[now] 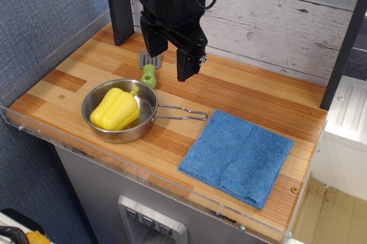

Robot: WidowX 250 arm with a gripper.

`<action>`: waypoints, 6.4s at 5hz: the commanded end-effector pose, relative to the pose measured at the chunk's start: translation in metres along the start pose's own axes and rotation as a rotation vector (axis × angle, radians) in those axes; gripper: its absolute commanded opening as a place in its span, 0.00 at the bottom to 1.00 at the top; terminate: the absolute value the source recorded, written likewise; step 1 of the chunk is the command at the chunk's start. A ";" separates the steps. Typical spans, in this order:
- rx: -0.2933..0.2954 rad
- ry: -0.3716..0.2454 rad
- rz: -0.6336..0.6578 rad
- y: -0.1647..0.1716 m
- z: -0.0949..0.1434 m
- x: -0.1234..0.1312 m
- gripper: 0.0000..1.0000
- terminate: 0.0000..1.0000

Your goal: Move blue cloth to upper right corner of table.

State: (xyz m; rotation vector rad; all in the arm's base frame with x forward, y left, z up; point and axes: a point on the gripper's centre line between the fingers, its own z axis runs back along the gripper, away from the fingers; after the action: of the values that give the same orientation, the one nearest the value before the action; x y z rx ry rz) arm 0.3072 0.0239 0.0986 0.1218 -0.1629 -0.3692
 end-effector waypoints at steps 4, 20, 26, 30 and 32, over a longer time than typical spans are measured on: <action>-0.012 -0.031 0.049 -0.013 0.003 0.004 1.00 0.00; 0.000 -0.020 0.033 -0.063 -0.075 0.023 1.00 0.00; -0.055 -0.027 0.034 -0.031 -0.091 0.063 1.00 0.00; -0.075 -0.036 0.030 -0.026 -0.064 0.078 1.00 0.00; -0.073 -0.061 0.031 -0.019 -0.014 0.078 1.00 0.00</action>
State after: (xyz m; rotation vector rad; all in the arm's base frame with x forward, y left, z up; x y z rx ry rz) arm 0.3642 -0.0272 0.0671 0.0183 -0.1268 -0.3585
